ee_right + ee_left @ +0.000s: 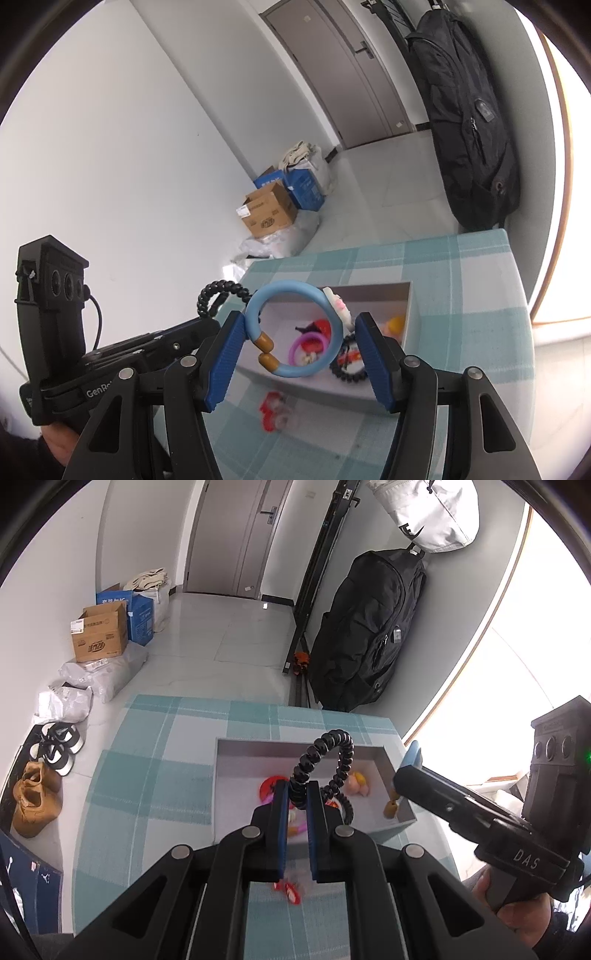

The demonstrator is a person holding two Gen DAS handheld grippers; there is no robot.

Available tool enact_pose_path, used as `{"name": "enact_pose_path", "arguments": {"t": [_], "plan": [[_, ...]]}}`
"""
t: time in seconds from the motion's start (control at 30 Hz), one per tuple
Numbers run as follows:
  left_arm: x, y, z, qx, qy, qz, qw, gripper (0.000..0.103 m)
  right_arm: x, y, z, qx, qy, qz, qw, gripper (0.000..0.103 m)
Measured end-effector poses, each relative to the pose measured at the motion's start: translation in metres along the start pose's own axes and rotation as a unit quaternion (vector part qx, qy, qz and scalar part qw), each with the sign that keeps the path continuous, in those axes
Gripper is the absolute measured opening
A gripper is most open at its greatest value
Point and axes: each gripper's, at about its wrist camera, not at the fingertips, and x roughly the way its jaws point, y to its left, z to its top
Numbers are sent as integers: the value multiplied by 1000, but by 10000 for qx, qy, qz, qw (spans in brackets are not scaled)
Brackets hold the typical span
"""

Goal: Organize jewelry
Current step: 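Carry the black hair tie and blue bangle into the gray box and open both tools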

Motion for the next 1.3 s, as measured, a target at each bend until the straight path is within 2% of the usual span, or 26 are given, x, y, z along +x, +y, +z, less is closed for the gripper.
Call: {"name": "enact_pose_path", "arguments": {"t": [0.33,0.53,0.9,1.03,1.1,1.2,1.27,1.3], "plan": [[14,0,6,68,14,-41,10000,5,17,-10,12,22,101,-44,9999,61],[28,3,7,63,193,-54,9998,5,22,-14,15,36,180,-84,9998,61],[34,9,10,-245,312,-229,9989,5,32,-22,14,195,458,-185,9986,61],[36,11,11,-388,458,-321,9977,6,33,-20,15,172,426,-259,9986,65],[38,14,12,-523,547,-381,9964,13,30,-18,17,143,339,-247,9990,75],[34,19,13,-691,479,-457,9954,23,23,-17,18,106,170,-261,9995,81],[28,20,13,-690,339,-383,9963,38,19,-18,19,108,99,-297,9995,82],[26,19,13,-678,285,-330,9967,41,18,-19,19,131,86,-309,9994,84]]}}
